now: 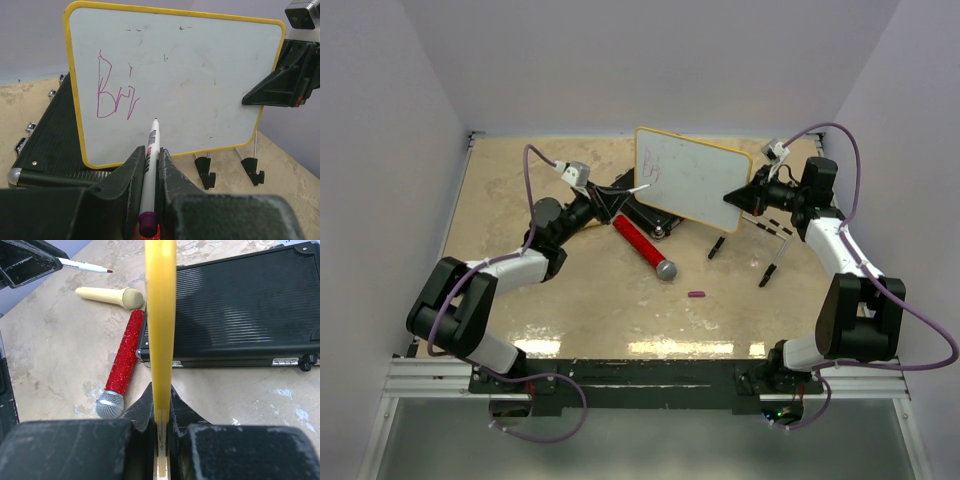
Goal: Write a sentence on the whiteboard
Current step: Write with the whiteboard marker without the cap on the whiteboard.
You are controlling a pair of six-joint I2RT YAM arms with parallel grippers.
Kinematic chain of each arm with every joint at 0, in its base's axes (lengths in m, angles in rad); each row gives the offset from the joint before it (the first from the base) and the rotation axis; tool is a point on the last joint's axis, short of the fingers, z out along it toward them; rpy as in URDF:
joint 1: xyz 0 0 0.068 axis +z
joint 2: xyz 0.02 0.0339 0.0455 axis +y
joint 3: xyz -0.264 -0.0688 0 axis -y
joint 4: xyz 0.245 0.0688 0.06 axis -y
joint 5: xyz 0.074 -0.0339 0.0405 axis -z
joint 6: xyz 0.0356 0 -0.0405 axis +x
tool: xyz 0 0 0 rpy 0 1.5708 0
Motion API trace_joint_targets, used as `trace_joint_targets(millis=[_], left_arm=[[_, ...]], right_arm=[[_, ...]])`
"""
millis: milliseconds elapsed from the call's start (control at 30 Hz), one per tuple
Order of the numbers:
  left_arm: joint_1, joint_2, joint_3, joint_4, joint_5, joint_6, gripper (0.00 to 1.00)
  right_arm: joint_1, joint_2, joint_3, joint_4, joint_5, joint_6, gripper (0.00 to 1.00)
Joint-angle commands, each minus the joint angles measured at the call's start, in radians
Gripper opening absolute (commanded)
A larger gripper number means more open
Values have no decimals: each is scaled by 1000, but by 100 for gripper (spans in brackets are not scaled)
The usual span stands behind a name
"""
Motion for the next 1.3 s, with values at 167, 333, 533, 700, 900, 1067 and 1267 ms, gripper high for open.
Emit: trace_joint_targets(millis=[167,333,533,700,900,1067,1267], left_arm=[[-6,51,81,51,14,8,0],[-23,99,127,38,16,31,0],[-38,149,193,18,16,45,0],[-43,182,245,-16,7,59,0],[-43,197,253,-33,5,68,0],[-44,211,276,-47,7,73,0],[-44,217,295,-65,-1,83,0]], right_arm=[[4,9,26,-8,-3,-27,0],[4,8,26,-8,-1,-29,0],[5,11,26,-8,-3,-29,0],[4,11,26,-10,-1,-29,0],[5,14,28,-8,-4,-29,0],[5,12,28,-10,-4,-29,0],[4,14,28,-10,-6,-29,0]])
